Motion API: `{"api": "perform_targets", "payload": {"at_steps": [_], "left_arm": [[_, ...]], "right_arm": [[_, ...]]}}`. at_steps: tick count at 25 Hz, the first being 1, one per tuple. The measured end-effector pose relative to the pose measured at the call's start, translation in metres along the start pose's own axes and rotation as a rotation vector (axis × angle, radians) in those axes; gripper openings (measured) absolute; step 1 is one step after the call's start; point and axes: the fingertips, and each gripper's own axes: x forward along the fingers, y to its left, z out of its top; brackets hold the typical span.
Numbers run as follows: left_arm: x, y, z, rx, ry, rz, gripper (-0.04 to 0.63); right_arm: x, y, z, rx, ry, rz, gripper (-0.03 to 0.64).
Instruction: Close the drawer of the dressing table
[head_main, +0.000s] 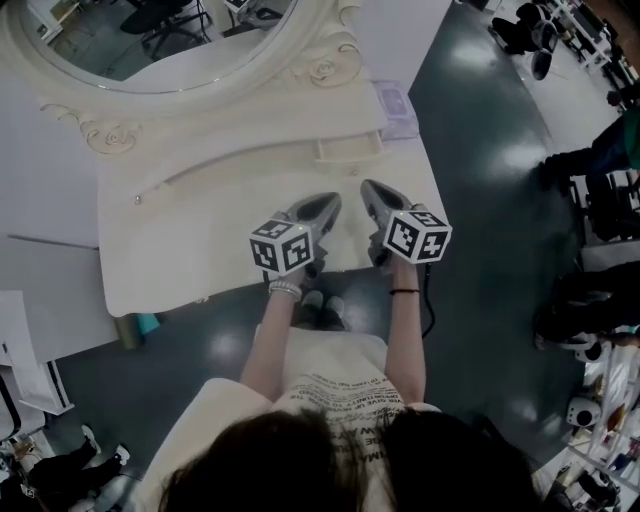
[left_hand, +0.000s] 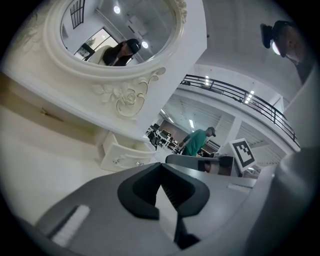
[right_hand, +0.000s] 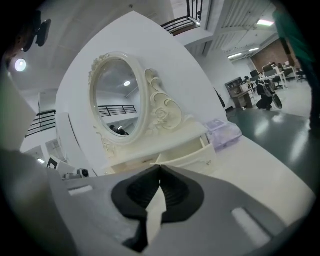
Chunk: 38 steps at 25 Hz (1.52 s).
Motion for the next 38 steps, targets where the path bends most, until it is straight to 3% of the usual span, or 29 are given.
{"api": "perform_targets", "payload": {"at_steps": [14, 28, 38], "left_arm": [[0.005, 0.027, -0.013, -0.091, 0.02, 0.034, 0.005], [0.018, 0.042, -0.022, -0.142, 0.045, 0.031, 0.005], [0.018, 0.051, -0.02, -0.154, 0.051, 0.04, 0.005]], "right_arm": [[0.033, -0.025, -0.019, 0.043, 0.101, -0.063, 0.049], [0.057, -0.046, -0.032, 0.071, 0.169, -0.125, 0.118], [0.071, -0.047, -0.035, 0.082, 0.199, -0.133, 0.12]]}}
